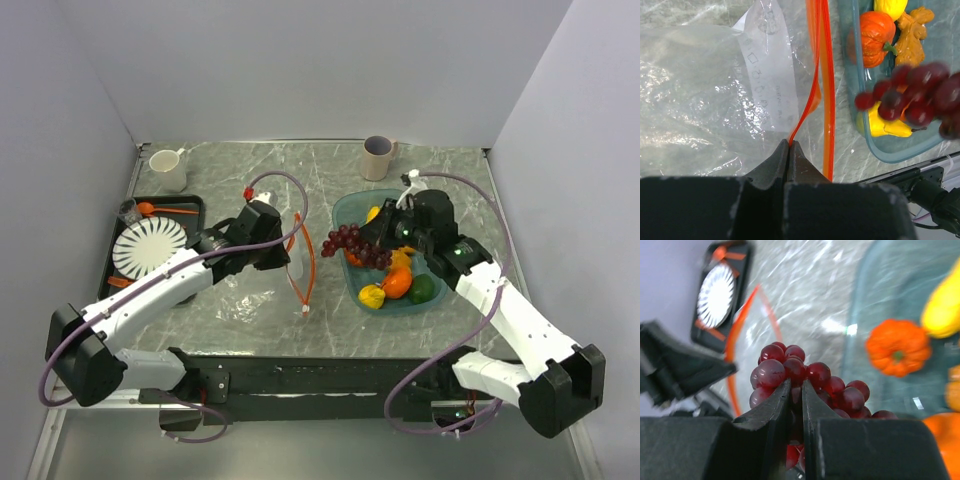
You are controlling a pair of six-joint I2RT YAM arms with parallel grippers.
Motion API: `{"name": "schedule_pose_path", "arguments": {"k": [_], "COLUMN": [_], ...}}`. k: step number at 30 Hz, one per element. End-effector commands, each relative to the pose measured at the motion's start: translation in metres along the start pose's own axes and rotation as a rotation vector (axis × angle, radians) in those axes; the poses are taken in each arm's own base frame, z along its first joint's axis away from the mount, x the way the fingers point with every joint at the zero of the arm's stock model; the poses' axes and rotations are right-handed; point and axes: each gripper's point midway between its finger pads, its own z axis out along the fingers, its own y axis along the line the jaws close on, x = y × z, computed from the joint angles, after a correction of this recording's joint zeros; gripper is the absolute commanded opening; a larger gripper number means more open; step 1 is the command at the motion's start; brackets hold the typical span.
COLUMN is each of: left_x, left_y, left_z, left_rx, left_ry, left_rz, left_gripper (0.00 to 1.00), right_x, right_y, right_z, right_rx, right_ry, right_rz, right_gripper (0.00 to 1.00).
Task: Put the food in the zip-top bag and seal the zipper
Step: Pick up the fake fruit from the bin, then place the fake fruit in the zipper food storage bag.
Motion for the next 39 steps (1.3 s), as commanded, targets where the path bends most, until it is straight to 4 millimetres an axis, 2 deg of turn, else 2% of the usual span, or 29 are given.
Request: {"name": "schedule_pose_path", "arguments": {"k": [1,11,15,19,20,27,31,35,39], "left_x": [-0.007,-0.003,0.001,0.001,-0.001,0.001,0.001,0.004,0.007], "left_y": [-0.009,-0.013,-0.012,-0.017,-0.020,-0.028,-0.035,-0.042,-0.047], "left_z": [0.002,0.008,0.012,0.009,0.005,0.002,0.000,-0.003,-0.003], "left_rx": [0.042,0.053,0.049,0.072,0.090,0.132,0.156,0.185,0.190], "left_ry": [-0.023,0.001,0.015,0.011,0.004,0.000,-0.005,-0.008,-0.006], "left_rz": [0.002,0.011,0.011,0.003,0.003,0.041,0.045,0.052,0.056], "left_gripper": [0.01,0.01,0.01,0.01,0.01,0.01,0.01,0.01,0.01], "right_x": [-0.008,0.007,0.013,0.017,0.023,0.037,0.047,0.057,0.071], "right_y": [0.047,0.078,0.082,0.072,0.068,0.074,0.071,0.081,0.068], "right_z": [-0.009,0.004,0.012,0.021,0.029,0.049,0.063,0.071,0.083], "right_rx": [-0.149,-0.202,-0.200,-0.130,-0.115,-0.100,-0.052,-0.099,-0.036], "right_ry": [-0.021,0.032,0.057,0.086,0.119,0.204,0.272,0.328,0.379], "right_rz": [-0.026,-0.038,-0.039,-0.027,-0.026,-0.025,-0.011,0.040,0.055], "right_gripper": [0.04,0.03,0.02,0.04,0.03,0.04,0.04,0.03,0.03]}}
